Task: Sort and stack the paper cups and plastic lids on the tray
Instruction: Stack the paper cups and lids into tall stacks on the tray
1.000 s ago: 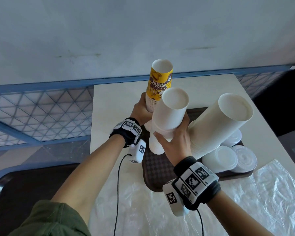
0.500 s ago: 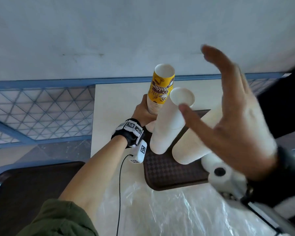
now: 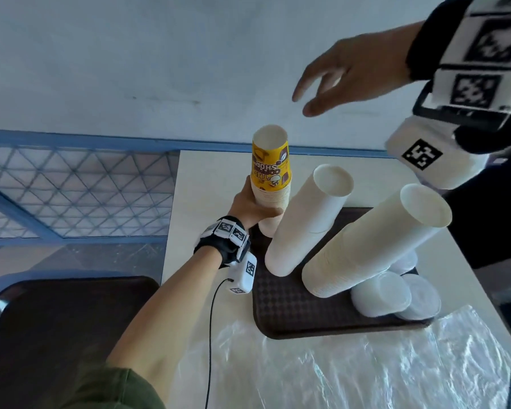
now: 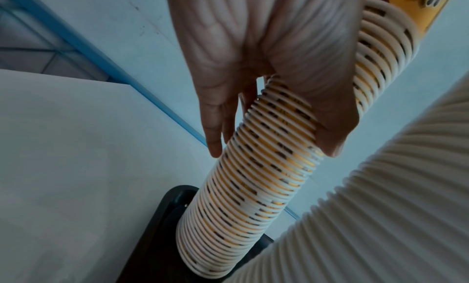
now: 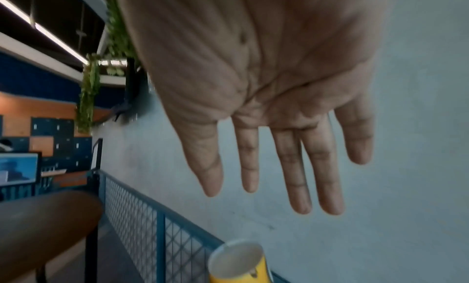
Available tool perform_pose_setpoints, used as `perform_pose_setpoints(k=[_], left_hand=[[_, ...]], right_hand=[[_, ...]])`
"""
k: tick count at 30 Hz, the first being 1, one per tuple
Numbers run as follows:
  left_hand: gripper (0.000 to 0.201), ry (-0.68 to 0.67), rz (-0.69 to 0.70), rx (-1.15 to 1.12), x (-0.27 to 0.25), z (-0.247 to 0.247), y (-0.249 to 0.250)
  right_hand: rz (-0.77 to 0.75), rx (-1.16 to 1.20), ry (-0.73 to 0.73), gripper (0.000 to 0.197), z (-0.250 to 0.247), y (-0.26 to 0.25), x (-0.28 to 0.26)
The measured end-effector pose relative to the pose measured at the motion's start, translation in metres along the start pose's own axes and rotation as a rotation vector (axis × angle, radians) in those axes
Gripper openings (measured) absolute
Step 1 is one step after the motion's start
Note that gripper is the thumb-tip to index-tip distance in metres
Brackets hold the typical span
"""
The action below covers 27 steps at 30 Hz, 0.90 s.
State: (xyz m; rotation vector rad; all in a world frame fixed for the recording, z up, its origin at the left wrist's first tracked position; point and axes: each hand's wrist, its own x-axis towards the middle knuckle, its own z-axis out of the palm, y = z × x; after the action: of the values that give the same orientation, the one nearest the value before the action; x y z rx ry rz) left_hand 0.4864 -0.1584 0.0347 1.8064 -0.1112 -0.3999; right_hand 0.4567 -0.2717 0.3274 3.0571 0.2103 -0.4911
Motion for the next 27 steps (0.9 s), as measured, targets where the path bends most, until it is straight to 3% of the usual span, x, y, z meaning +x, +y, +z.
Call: perform_pose_setpoints(k=[3, 13, 20, 27], left_hand=[[0.081, 0.029, -0.007, -0.030, -0.002, -0.002, -0.003], [0.081, 0.040, 0.030, 0.054, 0.005, 0.001, -0.003], [0.073, -0.046, 0.126, 0.311, 0.020, 0.007, 0.011], [0.075, -0.139, 0.215, 0.452, 0.029, 0.015, 0.022]], right_hand=[[-0.070, -0.029, -0.091, 0.041, 0.006, -0.012, 0.030], [-0.034, -0.024, -0.225, 0.056, 0.010, -0.039, 0.063], [0.056, 0.035, -0.324, 0.046, 0.017, -0.008, 0.071], [0.168, 0.069, -0.316, 0.048, 0.030, 0.036, 0.070]])
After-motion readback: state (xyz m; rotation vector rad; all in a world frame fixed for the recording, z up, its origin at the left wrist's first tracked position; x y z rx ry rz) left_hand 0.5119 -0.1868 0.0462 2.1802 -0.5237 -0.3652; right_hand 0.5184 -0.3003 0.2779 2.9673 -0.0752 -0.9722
